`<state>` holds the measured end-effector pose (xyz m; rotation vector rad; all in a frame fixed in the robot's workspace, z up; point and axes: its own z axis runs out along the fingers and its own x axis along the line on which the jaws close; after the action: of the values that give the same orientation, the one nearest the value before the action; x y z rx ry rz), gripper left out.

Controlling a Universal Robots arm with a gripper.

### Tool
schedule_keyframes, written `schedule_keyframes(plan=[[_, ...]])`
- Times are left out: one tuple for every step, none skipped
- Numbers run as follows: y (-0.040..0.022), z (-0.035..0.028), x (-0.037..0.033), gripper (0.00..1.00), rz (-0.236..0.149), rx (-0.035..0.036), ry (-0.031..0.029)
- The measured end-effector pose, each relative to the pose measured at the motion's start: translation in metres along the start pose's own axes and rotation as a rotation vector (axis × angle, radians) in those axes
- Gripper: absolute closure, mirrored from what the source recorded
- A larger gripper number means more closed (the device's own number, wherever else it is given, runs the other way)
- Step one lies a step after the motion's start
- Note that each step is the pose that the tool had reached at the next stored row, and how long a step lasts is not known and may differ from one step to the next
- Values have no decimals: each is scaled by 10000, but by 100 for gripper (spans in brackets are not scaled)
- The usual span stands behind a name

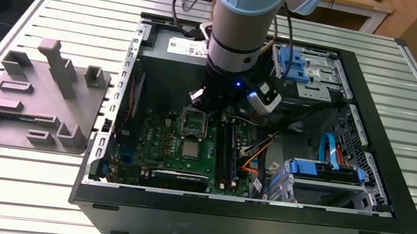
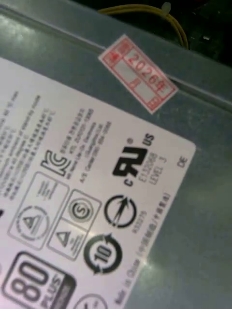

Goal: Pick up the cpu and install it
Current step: 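Close the cpu cover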

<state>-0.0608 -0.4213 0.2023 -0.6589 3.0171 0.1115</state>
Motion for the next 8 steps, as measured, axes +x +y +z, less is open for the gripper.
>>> schedule_keyframes(plan=[[0, 0, 1, 90, -22, 2, 3], [0, -4, 2, 90, -44, 2, 6], [-1, -12, 3, 90, -65, 3, 8], [-1, -24, 3, 90, -88, 3, 10], [-2, -38, 3, 90, -104, 5, 12], [-2, -50, 3, 90, -114, 5, 14], [-3, -61, 2, 90, -124, 9, 16], [-4, -73, 2, 90, -130, 11, 18]])
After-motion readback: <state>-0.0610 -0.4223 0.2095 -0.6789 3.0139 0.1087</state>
